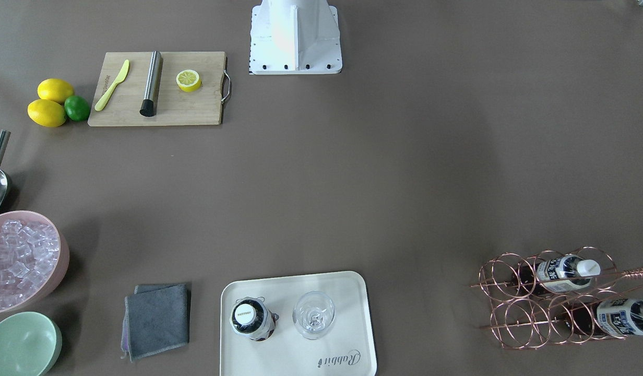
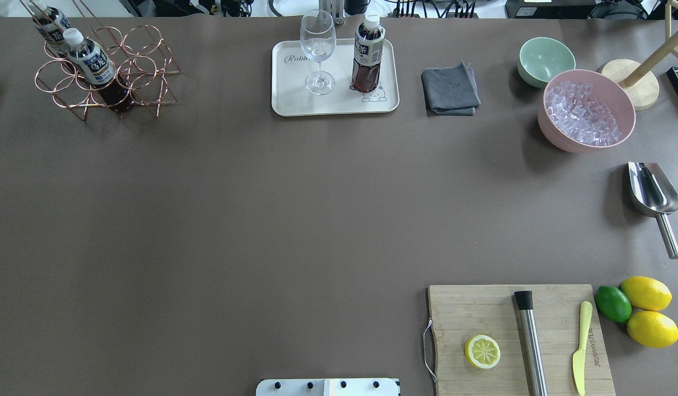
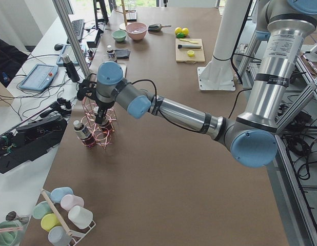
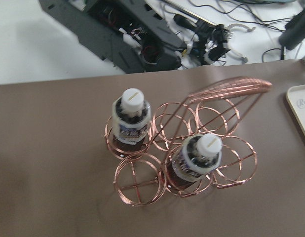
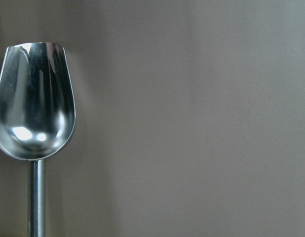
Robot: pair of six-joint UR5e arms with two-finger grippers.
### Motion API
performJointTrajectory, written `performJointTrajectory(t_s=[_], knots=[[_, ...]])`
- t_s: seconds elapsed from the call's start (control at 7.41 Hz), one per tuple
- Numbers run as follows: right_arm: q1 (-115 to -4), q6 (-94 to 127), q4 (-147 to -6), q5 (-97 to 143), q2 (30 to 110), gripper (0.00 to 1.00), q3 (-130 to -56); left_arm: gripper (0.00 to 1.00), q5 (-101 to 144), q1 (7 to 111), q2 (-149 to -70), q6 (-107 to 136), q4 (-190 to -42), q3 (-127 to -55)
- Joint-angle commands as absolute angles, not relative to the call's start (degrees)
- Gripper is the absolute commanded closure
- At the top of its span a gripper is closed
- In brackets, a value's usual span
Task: Take tea from basket to plate
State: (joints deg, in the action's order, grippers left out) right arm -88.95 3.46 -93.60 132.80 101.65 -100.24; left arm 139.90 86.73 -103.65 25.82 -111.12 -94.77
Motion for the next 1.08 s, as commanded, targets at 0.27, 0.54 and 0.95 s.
performJointTrajectory(t_s=[0.27, 0.54, 0.95], knots=[[-88.77, 3.43, -93.52, 132.63, 101.6, 0.0, -100.72, 0.02, 141.24, 95.1, -99.06, 12.06, -112.15, -77.98], [-88.77, 3.43, -93.52, 132.71, 101.6, 0.0, -100.81, 0.02, 141.77, 94.31, -93.72, 12.04, -112.15, -81.97], [-88.77, 3.43, -93.52, 132.71, 101.6, 0.0, -100.63, 0.02, 141.5, 86.68, -90.89, 12.04, -108.57, -90.83]])
